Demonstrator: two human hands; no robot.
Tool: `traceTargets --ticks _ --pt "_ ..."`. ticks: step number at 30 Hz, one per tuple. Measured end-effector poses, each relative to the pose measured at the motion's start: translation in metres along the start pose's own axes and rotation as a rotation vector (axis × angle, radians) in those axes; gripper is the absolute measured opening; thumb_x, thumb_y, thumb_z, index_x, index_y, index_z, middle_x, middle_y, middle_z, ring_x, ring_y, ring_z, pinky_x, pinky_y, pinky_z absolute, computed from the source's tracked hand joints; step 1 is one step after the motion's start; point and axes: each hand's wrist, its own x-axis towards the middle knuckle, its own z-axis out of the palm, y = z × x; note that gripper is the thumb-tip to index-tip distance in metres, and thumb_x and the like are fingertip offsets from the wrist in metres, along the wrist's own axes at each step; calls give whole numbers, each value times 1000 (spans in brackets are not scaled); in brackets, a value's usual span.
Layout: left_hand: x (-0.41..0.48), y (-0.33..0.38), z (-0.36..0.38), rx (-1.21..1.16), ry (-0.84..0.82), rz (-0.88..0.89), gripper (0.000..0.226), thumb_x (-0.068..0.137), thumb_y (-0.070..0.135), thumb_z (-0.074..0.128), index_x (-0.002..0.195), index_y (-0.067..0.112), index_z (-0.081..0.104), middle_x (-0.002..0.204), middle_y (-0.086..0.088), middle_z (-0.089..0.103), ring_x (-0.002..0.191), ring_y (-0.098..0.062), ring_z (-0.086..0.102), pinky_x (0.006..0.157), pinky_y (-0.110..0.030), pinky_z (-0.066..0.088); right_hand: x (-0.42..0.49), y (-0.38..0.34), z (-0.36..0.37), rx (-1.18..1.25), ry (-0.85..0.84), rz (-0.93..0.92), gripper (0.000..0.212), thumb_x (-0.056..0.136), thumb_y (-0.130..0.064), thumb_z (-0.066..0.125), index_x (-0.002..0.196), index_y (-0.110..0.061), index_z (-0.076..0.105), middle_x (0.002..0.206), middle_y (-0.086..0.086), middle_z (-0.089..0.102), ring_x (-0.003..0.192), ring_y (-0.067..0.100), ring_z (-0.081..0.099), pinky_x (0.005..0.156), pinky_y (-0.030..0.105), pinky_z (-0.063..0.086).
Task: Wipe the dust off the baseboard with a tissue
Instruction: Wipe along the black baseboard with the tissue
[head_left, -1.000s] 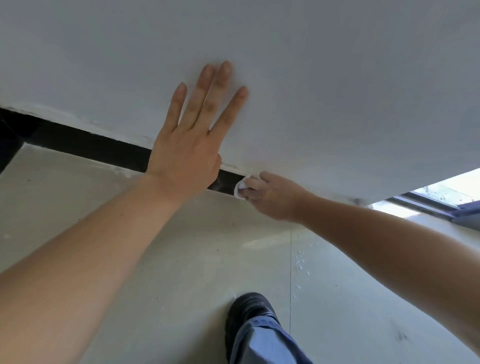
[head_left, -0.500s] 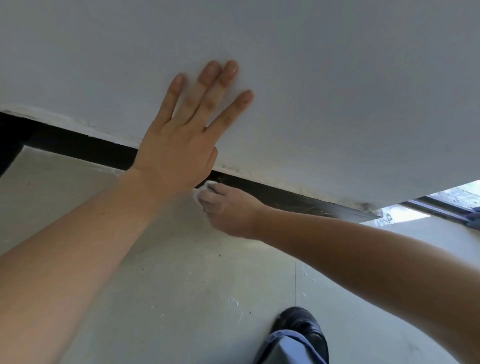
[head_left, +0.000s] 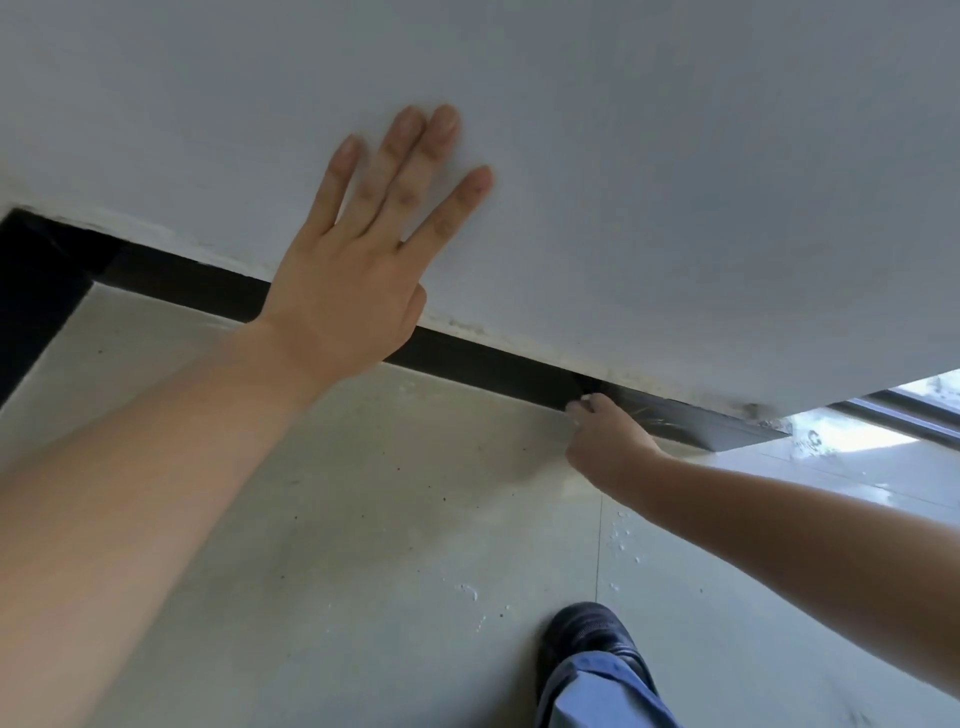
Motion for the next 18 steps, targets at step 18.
traceTargets --ticks 18 --pt "38 67 0 0 74 260 73 92 13 44 155 10 6 159 -12 5 148 -29 5 120 -42 5 -22 28 47 -166 268 -17 9 62 -25 81 65 -20 74 99 -1 67 109 19 55 84 29 42"
